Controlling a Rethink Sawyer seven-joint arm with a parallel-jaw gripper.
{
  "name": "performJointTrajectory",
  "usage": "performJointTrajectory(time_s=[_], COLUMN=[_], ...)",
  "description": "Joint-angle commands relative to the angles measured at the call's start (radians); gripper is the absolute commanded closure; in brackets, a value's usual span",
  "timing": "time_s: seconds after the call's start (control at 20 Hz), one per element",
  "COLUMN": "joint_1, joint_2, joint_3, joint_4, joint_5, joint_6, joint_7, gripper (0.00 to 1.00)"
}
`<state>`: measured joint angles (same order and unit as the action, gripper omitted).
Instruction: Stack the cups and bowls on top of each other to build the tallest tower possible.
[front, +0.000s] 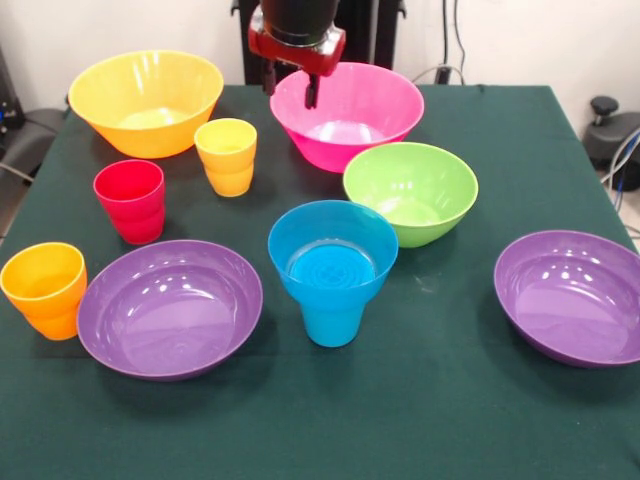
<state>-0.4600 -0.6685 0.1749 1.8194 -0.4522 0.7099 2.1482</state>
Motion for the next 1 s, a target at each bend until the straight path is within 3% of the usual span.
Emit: performJointTrajectory(time_s=[0.05,0.75,1.0], joint_1=[-0.004,-0.008,-0.008], joint_2=[0.059,0.116,0.080], joint_3=[0.115,0.111,0.084], joint_4=[-0.135,-0.213,-0.148], joint_5=[-0.056,-0.124,-0.147], joint_6=[0.028,0.017,0.008], joint_7=[-0.179,-0.212,-0.201], gripper=[0.00,0.00,0.00])
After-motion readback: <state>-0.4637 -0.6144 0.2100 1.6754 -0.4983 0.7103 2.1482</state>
